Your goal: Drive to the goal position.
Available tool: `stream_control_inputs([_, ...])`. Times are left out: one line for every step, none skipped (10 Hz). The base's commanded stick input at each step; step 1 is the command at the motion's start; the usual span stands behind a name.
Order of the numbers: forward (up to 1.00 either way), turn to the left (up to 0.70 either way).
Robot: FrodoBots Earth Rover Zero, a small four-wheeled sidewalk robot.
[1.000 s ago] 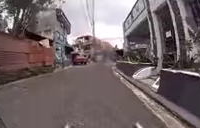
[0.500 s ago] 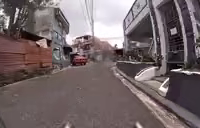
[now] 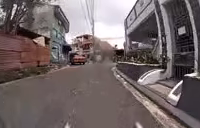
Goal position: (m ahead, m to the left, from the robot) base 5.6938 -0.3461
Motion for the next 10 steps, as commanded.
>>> stream_control_inputs([0.70,0.00])
stream_control_inputs([0.70,0.00])
stream_control_inputs([0.70,0.00])
stream_control_inputs([0.70,0.00])
stream_control_inputs([0.70,0.00])
stream_control_inputs([0.70,0.02])
stream_control_inputs([0.70,0.11])
stream_control_inputs([0.70,0.14])
stream_control_inputs([0.70,0.08])
stream_control_inputs([0.70,0.02])
